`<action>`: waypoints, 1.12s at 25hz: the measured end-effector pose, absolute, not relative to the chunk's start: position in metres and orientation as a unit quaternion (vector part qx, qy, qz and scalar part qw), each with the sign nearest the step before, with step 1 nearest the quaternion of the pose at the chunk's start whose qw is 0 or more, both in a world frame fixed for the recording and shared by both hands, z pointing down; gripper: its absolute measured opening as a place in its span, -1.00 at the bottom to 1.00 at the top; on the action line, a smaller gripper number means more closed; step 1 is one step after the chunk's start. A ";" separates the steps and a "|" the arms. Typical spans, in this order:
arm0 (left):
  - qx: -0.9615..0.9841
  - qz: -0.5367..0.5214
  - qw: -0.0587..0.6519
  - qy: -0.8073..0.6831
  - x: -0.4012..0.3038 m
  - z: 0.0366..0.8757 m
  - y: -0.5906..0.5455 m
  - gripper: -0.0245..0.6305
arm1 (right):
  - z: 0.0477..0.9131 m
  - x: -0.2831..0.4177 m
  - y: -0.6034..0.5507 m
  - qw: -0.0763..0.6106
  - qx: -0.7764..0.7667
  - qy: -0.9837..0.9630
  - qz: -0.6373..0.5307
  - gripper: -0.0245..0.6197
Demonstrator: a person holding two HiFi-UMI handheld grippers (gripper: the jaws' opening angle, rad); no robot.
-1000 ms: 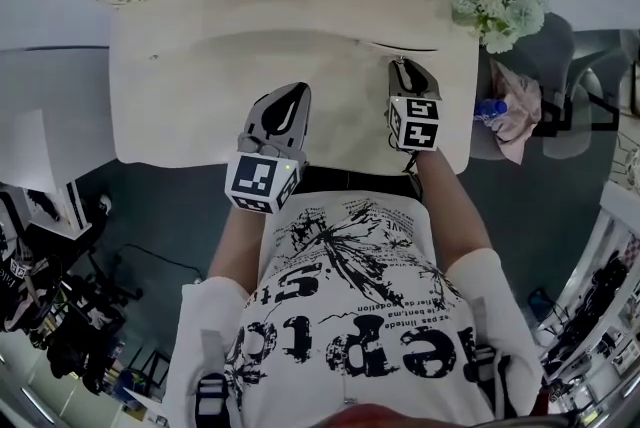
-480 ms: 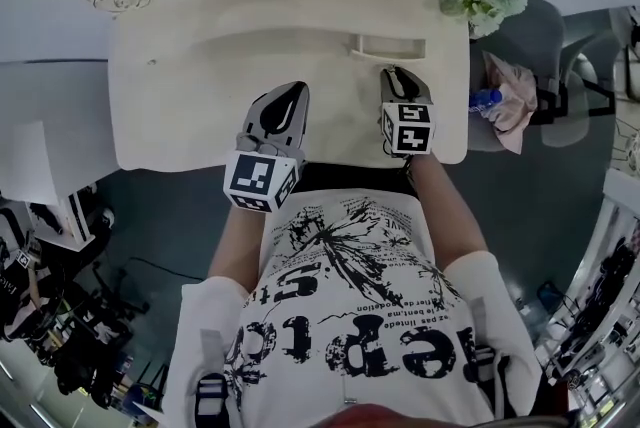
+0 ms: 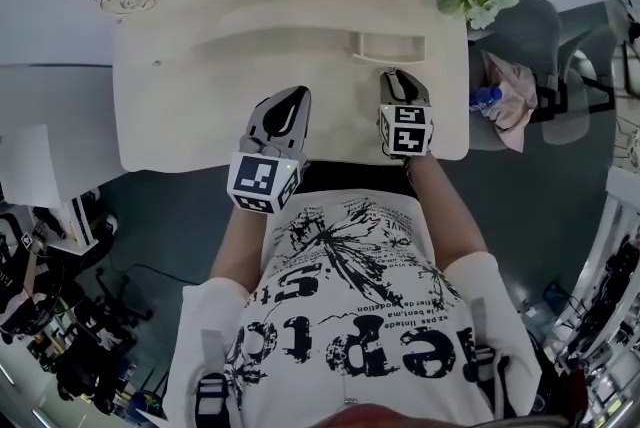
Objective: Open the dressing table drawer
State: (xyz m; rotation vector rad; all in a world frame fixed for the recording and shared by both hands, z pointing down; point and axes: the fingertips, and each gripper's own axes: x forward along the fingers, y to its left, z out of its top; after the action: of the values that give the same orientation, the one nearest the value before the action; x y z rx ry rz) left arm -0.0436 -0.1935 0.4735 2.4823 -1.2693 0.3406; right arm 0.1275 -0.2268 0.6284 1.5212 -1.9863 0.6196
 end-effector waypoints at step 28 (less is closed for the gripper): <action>0.883 0.081 0.067 -0.458 -0.007 0.370 -0.206 -0.86 | 0.384 0.142 -0.215 0.063 0.558 -0.825 0.063 -0.87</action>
State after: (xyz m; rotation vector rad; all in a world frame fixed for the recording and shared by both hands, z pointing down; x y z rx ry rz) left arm -0.0074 -0.2056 0.3699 2.6604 -1.3794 0.2430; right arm 0.1424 -0.2149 0.3841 1.6850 -2.4939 0.1917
